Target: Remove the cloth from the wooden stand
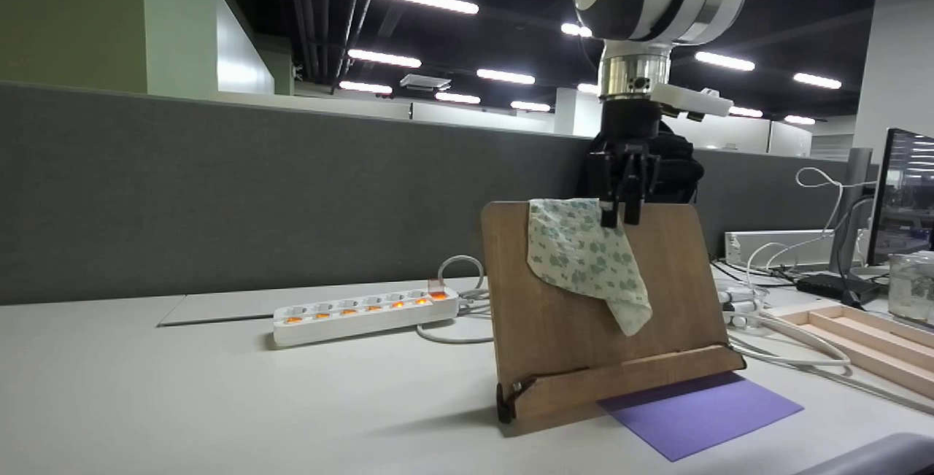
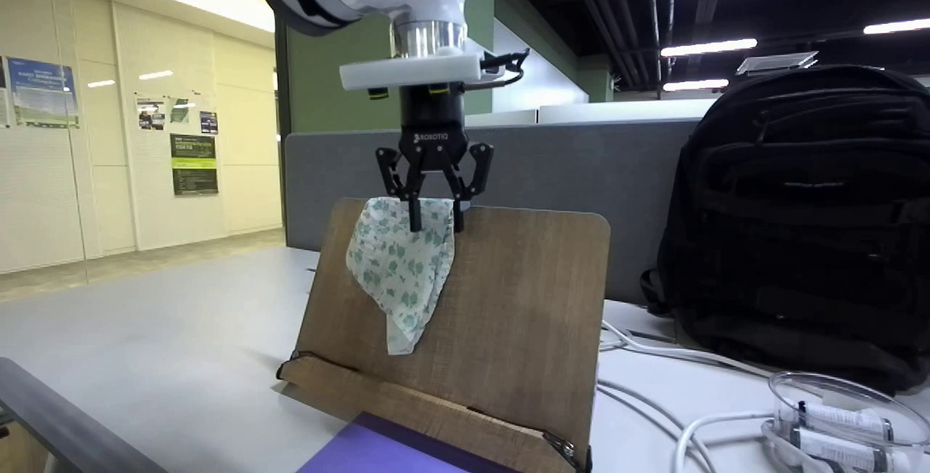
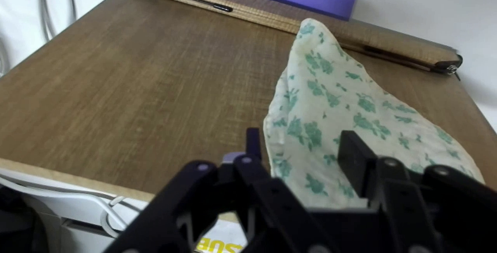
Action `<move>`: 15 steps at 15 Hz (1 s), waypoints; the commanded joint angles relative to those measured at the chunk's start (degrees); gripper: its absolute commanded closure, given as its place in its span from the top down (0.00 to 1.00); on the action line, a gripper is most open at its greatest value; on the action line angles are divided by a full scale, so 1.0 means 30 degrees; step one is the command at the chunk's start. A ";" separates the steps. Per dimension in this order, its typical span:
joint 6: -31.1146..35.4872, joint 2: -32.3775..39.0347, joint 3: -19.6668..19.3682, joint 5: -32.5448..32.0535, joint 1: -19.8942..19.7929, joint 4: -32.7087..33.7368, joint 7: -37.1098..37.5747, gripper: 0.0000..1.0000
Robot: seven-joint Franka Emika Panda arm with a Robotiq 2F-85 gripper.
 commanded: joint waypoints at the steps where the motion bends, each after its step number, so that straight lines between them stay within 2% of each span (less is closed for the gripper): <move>1: 0.0044 0.0420 0.0096 0.0532 0.0023 0.0493 -0.0832 0.25; 4: -0.0048 0.0382 0.0237 0.0780 0.0088 0.0446 -0.1348 0.05; 5: -0.0124 0.0335 0.0308 0.0874 0.0123 0.0434 -0.1539 0.01; 9: -0.0748 -0.0018 0.0800 0.1058 0.0513 0.0545 -0.2194 0.00; 15: -0.1522 -0.1074 0.2300 0.1119 0.2125 0.1345 -0.2388 0.00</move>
